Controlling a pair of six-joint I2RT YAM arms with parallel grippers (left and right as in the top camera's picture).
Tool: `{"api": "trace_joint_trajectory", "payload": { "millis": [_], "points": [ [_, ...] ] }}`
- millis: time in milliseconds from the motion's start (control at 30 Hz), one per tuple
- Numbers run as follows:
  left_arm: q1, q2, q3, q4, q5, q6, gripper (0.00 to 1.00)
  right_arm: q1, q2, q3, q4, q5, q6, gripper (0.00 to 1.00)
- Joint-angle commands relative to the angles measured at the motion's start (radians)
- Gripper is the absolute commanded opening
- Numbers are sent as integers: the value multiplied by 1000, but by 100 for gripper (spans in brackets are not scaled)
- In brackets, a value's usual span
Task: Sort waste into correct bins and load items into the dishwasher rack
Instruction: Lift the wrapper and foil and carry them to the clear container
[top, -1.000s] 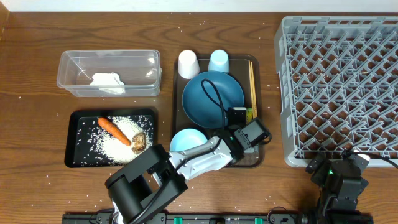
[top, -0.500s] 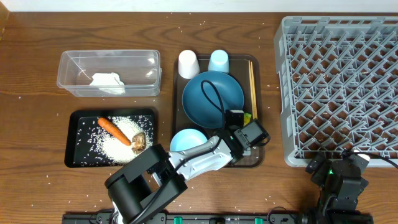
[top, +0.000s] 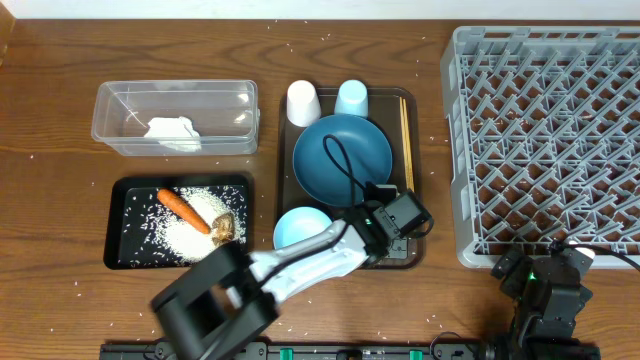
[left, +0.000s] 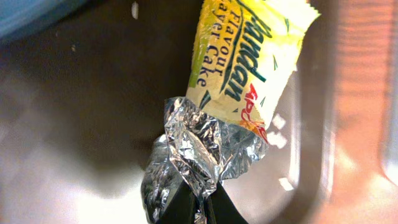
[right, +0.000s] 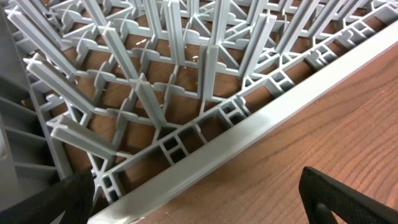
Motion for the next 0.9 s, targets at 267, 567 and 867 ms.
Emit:
{"api": "trace_joint_trajectory", "payload": {
  "millis": [267,567,867],
  "points": [
    [5,-274,1,-56,7,76,6,-6,-2,11,0,11,-11,99],
    [175,-429,1,-62,-220,127,6,-6,-2,11,0,11,-11,99],
    [494,-438,1,28,-398,127,6,-6,-2,11,0,10,-11,99]
  ]
}}
